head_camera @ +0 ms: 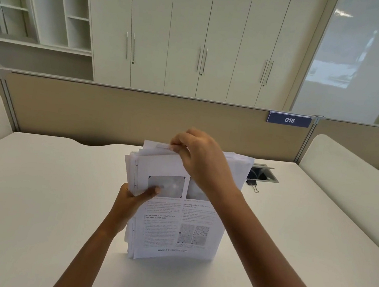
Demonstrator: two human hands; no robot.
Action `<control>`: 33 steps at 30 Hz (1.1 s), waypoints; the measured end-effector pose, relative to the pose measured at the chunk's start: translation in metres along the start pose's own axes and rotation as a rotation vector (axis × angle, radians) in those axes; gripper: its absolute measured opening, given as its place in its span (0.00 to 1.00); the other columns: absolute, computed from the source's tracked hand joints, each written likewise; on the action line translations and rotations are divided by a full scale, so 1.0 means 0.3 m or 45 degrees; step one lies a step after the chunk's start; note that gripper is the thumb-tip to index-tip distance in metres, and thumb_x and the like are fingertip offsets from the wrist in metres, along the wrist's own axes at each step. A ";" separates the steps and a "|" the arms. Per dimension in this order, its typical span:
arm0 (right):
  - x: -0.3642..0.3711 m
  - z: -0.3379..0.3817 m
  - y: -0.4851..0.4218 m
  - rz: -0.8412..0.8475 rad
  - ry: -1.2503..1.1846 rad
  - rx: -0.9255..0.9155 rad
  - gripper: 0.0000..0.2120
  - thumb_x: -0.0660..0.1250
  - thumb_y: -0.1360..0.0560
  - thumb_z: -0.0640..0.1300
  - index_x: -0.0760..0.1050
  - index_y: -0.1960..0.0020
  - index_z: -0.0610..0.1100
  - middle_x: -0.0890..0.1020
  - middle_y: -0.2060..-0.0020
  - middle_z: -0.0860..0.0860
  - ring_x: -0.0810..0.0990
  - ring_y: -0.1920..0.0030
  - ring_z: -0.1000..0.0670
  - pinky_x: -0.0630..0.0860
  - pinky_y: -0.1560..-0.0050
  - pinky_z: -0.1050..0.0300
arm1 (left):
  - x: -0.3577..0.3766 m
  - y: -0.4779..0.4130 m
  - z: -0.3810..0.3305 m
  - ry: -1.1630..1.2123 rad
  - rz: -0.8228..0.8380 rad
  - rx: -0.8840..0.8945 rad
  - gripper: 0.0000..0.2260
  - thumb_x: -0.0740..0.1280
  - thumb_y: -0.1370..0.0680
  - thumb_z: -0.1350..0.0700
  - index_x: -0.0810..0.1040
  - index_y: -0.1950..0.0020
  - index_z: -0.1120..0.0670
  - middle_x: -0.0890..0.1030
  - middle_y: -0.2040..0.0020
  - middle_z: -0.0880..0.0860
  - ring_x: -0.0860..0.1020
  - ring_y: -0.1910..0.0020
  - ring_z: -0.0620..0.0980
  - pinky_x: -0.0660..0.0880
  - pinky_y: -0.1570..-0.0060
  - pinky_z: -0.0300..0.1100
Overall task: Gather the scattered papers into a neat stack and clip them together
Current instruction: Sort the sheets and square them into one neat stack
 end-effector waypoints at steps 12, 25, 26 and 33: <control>0.025 0.078 -0.043 0.072 0.109 -0.240 0.07 0.61 0.25 0.32 0.78 0.53 0.37 0.79 0.58 0.42 0.75 0.56 0.44 0.75 0.61 0.51 | 0.007 0.014 -0.044 0.004 0.034 0.021 0.39 0.72 0.54 0.29 0.72 0.48 0.43 0.80 0.53 0.49 0.79 0.52 0.50 0.80 0.61 0.36; 0.036 0.017 -0.054 0.427 0.041 0.060 0.10 0.60 0.23 0.43 0.80 0.50 0.44 0.82 0.58 0.48 0.75 0.60 0.47 0.70 0.60 0.56 | 0.008 -0.003 -0.032 0.033 0.062 -0.003 0.23 0.74 0.41 0.45 0.73 0.49 0.42 0.80 0.54 0.49 0.80 0.49 0.55 0.79 0.59 0.38; 0.024 0.013 -0.048 0.366 0.059 0.050 0.11 0.60 0.22 0.46 0.80 0.50 0.43 0.82 0.59 0.47 0.75 0.60 0.45 0.70 0.59 0.55 | 0.007 -0.003 -0.031 0.037 0.049 -0.002 0.24 0.75 0.42 0.42 0.73 0.49 0.42 0.80 0.55 0.48 0.80 0.50 0.52 0.80 0.61 0.37; -0.122 -0.183 0.096 -0.733 -0.111 0.092 0.18 0.62 0.25 0.49 0.75 0.40 0.40 0.77 0.43 0.44 0.74 0.42 0.51 0.70 0.38 0.62 | -0.003 -0.012 -0.034 0.157 -0.078 0.014 0.37 0.72 0.55 0.28 0.75 0.53 0.45 0.80 0.59 0.47 0.82 0.62 0.41 0.78 0.70 0.33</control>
Point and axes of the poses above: each hand's wrist, its own y-axis away from the middle knuckle, its own x-axis out of the palm, z = x × y, the point moved 4 cm from there along -y, towards the middle knuckle
